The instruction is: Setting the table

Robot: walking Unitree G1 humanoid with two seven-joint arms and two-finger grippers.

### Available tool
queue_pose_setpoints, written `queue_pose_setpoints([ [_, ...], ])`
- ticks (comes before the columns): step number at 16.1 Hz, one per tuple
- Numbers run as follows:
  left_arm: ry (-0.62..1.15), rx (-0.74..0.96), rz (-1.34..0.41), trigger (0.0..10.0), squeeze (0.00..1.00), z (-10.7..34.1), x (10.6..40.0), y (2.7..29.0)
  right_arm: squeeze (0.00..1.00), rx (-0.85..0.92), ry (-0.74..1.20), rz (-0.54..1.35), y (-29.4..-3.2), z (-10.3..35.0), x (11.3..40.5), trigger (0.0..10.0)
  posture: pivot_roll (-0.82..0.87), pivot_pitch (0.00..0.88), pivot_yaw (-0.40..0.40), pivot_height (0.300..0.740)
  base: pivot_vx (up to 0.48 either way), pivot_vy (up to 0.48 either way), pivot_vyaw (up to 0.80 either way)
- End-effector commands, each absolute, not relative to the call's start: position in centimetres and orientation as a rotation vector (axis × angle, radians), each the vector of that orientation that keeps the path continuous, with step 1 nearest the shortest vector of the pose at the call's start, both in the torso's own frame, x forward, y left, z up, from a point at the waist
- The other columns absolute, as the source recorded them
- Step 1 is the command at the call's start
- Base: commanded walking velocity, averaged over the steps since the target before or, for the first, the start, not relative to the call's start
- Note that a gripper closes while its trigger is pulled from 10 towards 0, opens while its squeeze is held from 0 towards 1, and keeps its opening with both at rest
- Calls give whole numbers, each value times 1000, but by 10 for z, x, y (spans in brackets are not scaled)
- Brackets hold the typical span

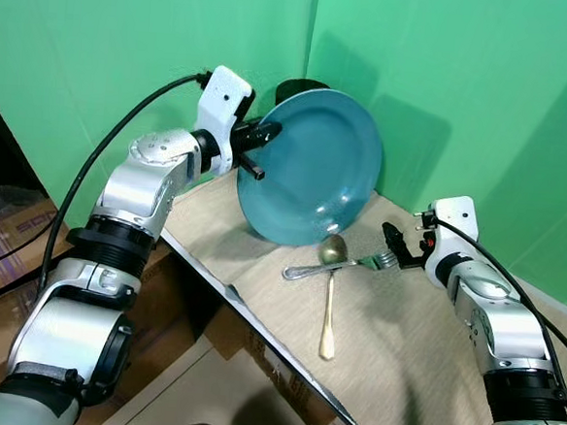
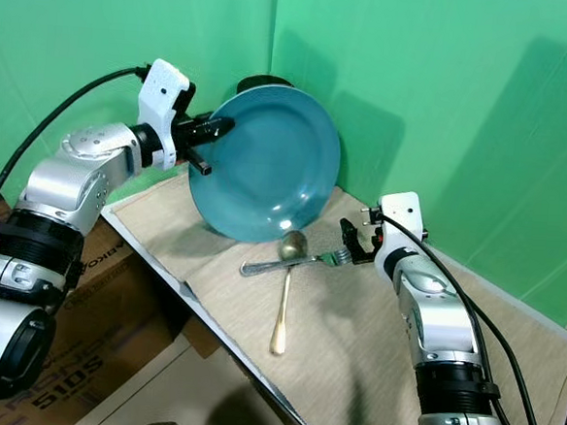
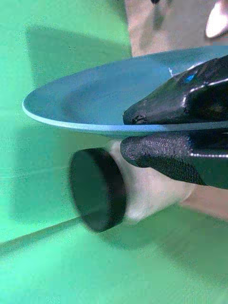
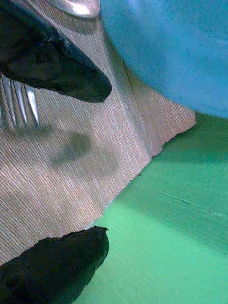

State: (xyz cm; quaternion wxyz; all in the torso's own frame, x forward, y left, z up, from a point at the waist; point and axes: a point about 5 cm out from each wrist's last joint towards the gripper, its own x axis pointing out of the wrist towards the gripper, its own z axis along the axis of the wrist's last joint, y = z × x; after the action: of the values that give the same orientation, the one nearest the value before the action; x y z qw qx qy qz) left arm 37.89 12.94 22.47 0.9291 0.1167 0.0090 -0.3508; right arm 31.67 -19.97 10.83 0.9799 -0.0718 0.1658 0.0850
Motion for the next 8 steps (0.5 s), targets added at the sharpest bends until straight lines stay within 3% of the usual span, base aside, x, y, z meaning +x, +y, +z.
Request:
queue_pose_setpoints([
  [1,-38,323,-700,0,0,238,378,131,0,-137,299,141,-206,116,317,10000,127,0,23,740,0,0,0],
  [3,-144,280,-722,0,0,258,370,128,0,-109,250,123,-208,120,317,10000,129,0,19,740,0,0,0],
  [4,-186,242,-736,0,0,263,364,128,0,-2,176,126,-202,129,318,10000,130,0,17,740,0,0,0],
  [8,-214,148,-706,431,0,266,355,135,0,200,80,148,-196,141,320,10000,132,0,10,740,0,0,0],
])
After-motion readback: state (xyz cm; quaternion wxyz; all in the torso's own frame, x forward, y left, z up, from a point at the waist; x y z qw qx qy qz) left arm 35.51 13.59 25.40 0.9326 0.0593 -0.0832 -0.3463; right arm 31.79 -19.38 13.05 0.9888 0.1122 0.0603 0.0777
